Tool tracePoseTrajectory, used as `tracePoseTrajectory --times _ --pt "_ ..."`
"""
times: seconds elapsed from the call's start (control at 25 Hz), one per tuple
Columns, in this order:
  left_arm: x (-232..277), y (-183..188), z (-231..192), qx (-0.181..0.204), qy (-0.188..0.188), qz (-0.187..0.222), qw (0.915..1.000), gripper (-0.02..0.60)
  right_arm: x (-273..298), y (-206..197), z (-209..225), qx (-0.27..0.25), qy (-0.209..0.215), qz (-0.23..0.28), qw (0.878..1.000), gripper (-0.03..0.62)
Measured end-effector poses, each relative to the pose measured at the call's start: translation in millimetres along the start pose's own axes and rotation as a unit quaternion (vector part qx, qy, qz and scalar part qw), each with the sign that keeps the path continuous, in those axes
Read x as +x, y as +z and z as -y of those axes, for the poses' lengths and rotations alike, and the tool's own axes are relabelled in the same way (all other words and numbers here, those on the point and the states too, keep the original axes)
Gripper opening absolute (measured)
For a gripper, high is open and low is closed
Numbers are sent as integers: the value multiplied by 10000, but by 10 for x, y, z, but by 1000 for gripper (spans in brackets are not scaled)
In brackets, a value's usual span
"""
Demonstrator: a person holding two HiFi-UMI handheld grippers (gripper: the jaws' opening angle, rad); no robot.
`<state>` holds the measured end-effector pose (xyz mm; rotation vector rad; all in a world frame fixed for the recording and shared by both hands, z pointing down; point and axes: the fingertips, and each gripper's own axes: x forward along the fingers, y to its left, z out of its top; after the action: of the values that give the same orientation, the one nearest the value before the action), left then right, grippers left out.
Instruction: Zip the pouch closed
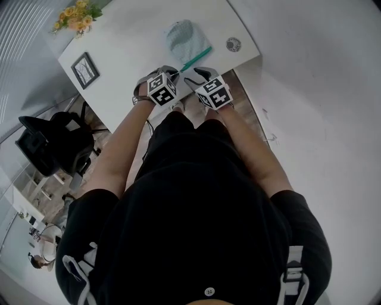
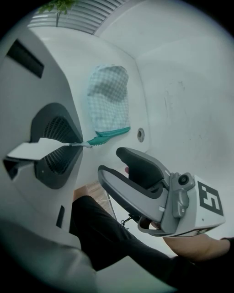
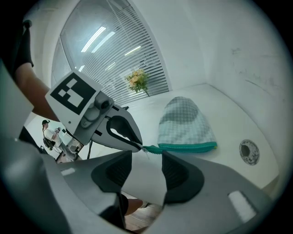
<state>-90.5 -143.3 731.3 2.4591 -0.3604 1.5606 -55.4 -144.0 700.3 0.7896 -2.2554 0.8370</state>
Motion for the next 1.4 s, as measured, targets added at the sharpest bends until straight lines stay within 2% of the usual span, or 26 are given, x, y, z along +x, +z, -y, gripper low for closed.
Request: tracePoseTrajectory --times 0.28,0.36,0.6,0.88,1.08,1.4 --pt "-47 37 101 -229 -1 98 9997 23 172 -109 -114 -454 147 -431 9979 177" --pt "-52 37 116 -242 10 102 9997 22 202 -105 -150 -554 188 -495 9971 144" --pt "-82 24 154 -304 55 116 9995 21 242 -84 -201 -773 250 -537 9952 121" --pt "-162 69 175 -462 119 201 9987 21 202 -139 -209 -796 158 -747 9939 85" --pt "-202 98 188 -494 149 214 9984 21 178 -130 -181 -870 74 -782 9931 23" --pt "-229 93 167 -531 190 144 9983 20 165 -62 -202 -847 34 -1025 9911 14"
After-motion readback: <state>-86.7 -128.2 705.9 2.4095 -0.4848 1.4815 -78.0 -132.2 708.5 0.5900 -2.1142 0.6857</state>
